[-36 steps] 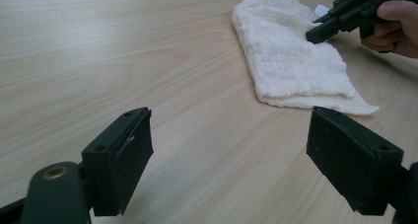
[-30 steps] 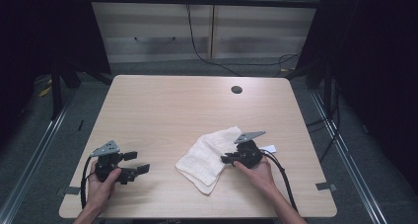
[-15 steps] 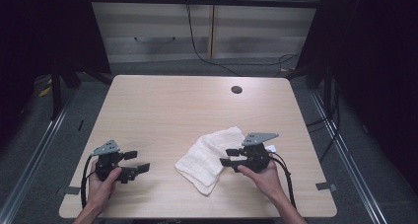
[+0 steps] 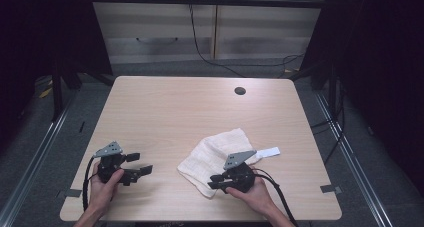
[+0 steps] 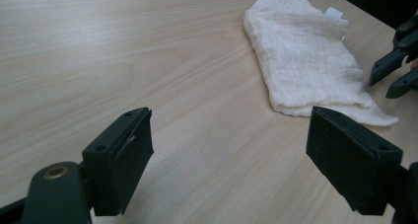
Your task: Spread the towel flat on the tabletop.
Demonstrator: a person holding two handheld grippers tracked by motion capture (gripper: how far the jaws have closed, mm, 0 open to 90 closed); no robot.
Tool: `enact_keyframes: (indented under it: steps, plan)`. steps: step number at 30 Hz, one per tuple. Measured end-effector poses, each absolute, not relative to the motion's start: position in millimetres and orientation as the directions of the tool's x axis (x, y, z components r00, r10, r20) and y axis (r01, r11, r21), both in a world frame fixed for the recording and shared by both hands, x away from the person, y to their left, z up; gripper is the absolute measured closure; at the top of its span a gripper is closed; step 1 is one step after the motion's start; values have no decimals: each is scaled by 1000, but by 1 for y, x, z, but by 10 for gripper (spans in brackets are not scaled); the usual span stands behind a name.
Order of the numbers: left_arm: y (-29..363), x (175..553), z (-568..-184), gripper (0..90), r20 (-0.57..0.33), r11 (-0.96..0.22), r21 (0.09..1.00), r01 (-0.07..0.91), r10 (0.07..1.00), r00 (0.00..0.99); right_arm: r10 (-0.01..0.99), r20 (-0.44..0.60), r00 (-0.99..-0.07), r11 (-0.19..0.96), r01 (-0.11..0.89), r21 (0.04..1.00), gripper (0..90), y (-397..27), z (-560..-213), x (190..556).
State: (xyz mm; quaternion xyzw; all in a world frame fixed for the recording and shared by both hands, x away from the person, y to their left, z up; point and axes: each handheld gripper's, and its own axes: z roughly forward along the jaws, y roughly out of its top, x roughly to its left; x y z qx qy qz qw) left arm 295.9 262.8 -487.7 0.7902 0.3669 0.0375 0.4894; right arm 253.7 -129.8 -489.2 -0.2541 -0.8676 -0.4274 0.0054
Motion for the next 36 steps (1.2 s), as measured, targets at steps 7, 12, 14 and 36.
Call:
enact_keyframes:
  steps: [7, 12, 14, 36]
  plan:
    - [263, 296, -488, 175, -299, -255, 800, 543, 615, 729, 433, 204, -878, 526, 430, 734, 686, -123, -495, 258]
    - [263, 296, -488, 175, -299, -254, 801, 542, 615, 730, 420, 179, -890, 567, 411, 714, 697, -119, -501, 256]
    - [263, 296, -488, 175, -301, -252, 801, 543, 614, 729, 415, 172, -894, 566, 401, 720, 699, -118, -501, 256]
    - [263, 296, -487, 175, -302, -247, 803, 542, 616, 728, 468, 199, -861, 421, 416, 806, 889, -137, -462, 267]
